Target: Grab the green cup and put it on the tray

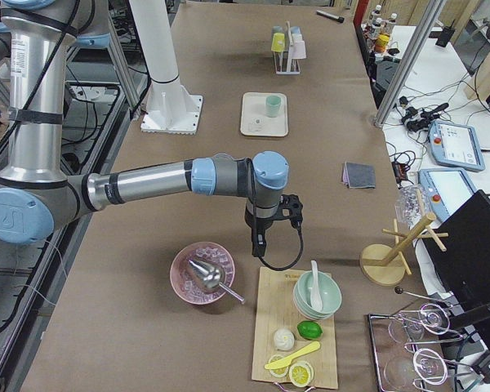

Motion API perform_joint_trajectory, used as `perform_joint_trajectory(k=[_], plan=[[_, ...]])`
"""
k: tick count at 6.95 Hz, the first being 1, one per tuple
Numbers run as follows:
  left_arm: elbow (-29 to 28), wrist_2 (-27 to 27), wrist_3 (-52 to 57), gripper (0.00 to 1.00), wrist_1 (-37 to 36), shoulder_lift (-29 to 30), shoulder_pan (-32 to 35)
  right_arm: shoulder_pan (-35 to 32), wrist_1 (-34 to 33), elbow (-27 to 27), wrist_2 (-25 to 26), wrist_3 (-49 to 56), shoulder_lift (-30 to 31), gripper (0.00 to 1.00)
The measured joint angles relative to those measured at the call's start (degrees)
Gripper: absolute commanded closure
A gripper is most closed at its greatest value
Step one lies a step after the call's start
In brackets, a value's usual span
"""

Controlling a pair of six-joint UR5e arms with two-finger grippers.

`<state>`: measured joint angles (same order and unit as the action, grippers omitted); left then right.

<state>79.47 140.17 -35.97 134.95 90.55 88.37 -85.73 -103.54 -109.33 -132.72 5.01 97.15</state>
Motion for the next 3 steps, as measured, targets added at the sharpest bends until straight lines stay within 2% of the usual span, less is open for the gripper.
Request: perform_joint_trajectory(k=[3], plan=[[1.2, 4.6, 0.99, 0.02, -5.15, 2.17, 2.4, 0.03, 0.0, -0.01, 0.0, -0.13, -0.03, 0.0]])
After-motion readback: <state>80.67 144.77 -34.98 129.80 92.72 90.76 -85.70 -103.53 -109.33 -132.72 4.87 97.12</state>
